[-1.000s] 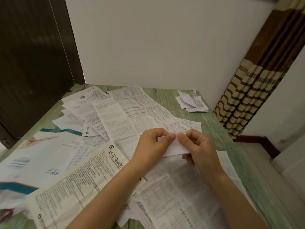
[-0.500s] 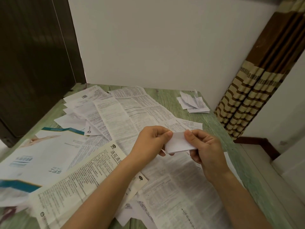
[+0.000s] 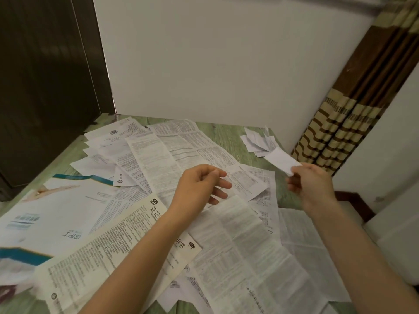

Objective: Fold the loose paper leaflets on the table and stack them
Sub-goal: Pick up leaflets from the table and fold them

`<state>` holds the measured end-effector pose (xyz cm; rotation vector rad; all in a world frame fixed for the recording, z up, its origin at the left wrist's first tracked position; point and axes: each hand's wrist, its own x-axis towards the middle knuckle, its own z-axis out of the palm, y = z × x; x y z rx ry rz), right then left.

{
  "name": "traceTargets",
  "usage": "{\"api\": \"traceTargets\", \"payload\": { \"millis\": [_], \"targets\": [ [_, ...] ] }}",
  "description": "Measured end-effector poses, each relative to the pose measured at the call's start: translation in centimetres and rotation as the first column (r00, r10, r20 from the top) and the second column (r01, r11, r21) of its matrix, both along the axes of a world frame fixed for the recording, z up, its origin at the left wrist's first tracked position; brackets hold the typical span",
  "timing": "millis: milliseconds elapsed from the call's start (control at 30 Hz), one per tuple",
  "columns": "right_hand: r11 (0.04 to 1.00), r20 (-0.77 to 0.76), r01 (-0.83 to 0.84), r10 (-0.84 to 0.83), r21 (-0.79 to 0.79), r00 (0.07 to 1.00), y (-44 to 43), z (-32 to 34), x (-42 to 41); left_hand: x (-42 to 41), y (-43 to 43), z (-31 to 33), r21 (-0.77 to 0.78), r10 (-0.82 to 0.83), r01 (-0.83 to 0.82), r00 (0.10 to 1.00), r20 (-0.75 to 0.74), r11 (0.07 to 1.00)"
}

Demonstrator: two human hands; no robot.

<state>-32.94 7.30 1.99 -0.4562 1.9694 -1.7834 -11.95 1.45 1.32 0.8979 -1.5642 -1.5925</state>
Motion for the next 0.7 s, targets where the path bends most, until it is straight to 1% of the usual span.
{"api": "traceTargets", "payload": {
  "millis": [67, 133, 167, 233, 267, 333, 400, 467, 534, 600, 700],
  "targets": [
    [0.994, 0.052, 0.068, -0.072, 0.086, 0.996, -1.3, -0.5, -2.1, -0.2, 0.2, -0.3, 0.004, -0.015, 0.015, 1.000, 0.008, 1.000],
    [0.972, 0.001, 0.094, -0.097, 0.216, 0.995, -2.5, -1.5, -3.9, -0.5, 0.1, -0.6, 0.003, -0.014, 0.014, 1.000, 0.007, 1.000],
    [0.950, -0.062, 0.112, -0.098, 0.290, 0.993, -3.0, -2.1, -4.5, -0.6, 0.0, -0.7, 0.004, -0.006, 0.006, 1.000, 0.002, 1.000],
    [0.894, -0.236, 0.181, -0.088, 0.410, 0.968, -3.8, -3.1, -5.2, -0.5, -0.1, -0.9, 0.014, 0.005, -0.005, 1.000, -0.009, 1.000],
    [0.866, -0.329, 0.226, -0.076, 0.446, 0.941, -4.1, -3.4, -5.4, -0.6, -0.2, -0.9, 0.015, 0.008, -0.008, 1.000, -0.014, 1.000],
    [0.817, -0.467, 0.292, -0.033, 0.496, 0.884, -4.5, -3.8, -5.2, -0.5, -0.3, -1.0, 0.013, 0.011, -0.011, 1.000, -0.011, 1.000],
    [0.779, -0.539, 0.338, -0.001, 0.527, 0.843, -4.5, -3.8, -5.1, -0.5, -0.4, -1.1, 0.010, 0.021, -0.021, 1.000, -0.008, 1.000],
    [0.769, -0.554, 0.338, 0.025, 0.543, 0.832, -4.5, -3.9, -5.3, -0.5, -0.5, -1.1, -0.008, 0.048, -0.048, 0.999, -0.006, 0.999],
    [0.774, -0.525, 0.300, 0.049, 0.558, 0.850, -4.4, -3.8, -5.8, -0.4, -0.6, -1.1, -0.031, 0.074, -0.075, 0.997, -0.007, 0.997],
    [0.799, -0.479, 0.249, 0.056, 0.547, 0.876, -4.3, -3.7, -6.3, -0.3, -0.8, -1.1, -0.056, 0.096, -0.096, 0.995, -0.006, 0.994],
    [0.859, -0.426, 0.192, 0.034, 0.475, 0.904, -3.8, -3.5, -6.5, 0.0, -1.0, -0.9, -0.098, 0.133, -0.133, 0.991, -0.006, 0.986]
  ]
}}
